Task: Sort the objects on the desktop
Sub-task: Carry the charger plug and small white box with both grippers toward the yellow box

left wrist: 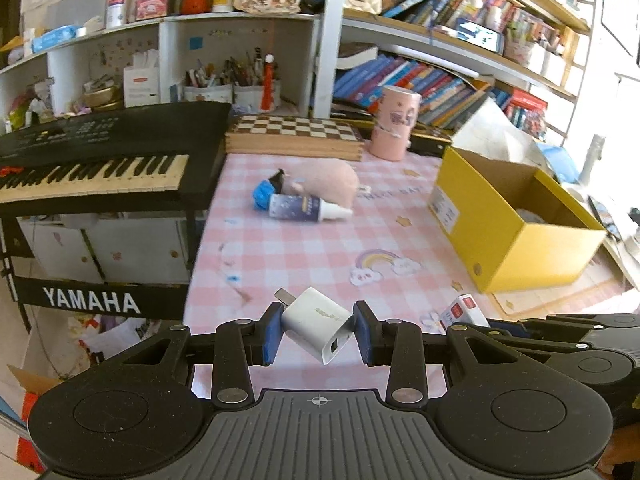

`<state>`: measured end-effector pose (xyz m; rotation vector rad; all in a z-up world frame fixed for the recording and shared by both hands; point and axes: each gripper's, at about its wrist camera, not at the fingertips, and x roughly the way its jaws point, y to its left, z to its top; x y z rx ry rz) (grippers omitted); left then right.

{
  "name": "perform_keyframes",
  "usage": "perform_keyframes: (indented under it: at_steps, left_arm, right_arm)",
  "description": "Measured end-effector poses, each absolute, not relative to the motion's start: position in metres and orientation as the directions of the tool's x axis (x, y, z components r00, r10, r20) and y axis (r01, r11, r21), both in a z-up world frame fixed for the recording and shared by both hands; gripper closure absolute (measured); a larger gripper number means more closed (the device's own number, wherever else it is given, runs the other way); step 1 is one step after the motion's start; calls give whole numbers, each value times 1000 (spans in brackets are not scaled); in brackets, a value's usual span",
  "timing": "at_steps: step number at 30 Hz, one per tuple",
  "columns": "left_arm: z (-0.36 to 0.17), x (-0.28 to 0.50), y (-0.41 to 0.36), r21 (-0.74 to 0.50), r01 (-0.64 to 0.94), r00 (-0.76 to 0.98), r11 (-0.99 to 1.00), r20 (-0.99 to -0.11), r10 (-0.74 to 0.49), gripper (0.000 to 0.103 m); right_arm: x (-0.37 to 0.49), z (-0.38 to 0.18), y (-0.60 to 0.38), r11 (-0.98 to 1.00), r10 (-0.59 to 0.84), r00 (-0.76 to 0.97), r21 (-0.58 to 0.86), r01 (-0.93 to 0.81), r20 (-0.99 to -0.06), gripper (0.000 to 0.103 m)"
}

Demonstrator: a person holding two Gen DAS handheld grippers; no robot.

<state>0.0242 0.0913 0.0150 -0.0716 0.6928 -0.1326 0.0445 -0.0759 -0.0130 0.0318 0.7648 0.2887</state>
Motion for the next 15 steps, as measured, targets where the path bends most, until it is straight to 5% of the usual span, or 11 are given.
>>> perform_keyframes:
  at_steps: [15]
  left_arm:
    - [12, 11, 47, -103, 294, 714, 950, -638, -290, 67]
  right_arm:
    - [-7, -18, -117, 985, 160, 701, 156, -70, -695, 90]
